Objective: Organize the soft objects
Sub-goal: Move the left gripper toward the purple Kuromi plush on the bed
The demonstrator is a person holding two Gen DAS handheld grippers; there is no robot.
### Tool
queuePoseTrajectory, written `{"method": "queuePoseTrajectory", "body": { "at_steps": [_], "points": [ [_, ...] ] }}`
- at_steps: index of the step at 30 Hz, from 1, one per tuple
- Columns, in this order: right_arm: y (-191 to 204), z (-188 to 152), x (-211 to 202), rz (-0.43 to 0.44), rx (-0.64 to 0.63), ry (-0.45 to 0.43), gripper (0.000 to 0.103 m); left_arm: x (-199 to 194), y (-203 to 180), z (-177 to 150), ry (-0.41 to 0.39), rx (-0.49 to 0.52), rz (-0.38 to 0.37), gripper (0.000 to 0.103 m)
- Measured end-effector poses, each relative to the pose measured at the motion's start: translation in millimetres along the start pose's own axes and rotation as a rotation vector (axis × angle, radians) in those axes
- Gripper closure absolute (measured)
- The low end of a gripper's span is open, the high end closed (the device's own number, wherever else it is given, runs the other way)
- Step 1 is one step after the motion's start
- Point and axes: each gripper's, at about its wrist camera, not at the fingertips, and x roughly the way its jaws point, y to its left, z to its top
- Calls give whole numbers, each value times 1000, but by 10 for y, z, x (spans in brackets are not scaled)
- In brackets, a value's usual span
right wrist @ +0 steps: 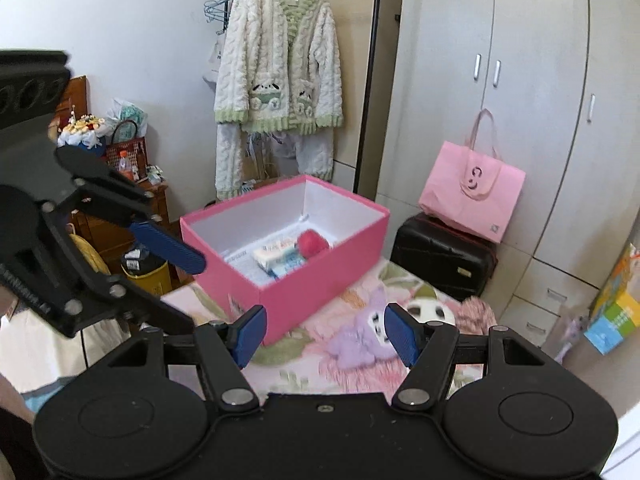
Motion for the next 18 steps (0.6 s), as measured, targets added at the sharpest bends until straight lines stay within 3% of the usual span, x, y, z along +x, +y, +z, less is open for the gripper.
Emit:
{"method": "queuePoseTrajectory", "body": {
  "at_steps": [7,14,18],
  "points": [
    [-98,-448,-12,-18,20,0,33,360,-70,-78,15,11,23,49],
    [-251,-818,325,4,60,10,32,800,-158,-132,-4,73,106,49],
    [-359,-933,607,12,78,10,32,1110,-112,-113,15,40,119,49]
  ]
}}
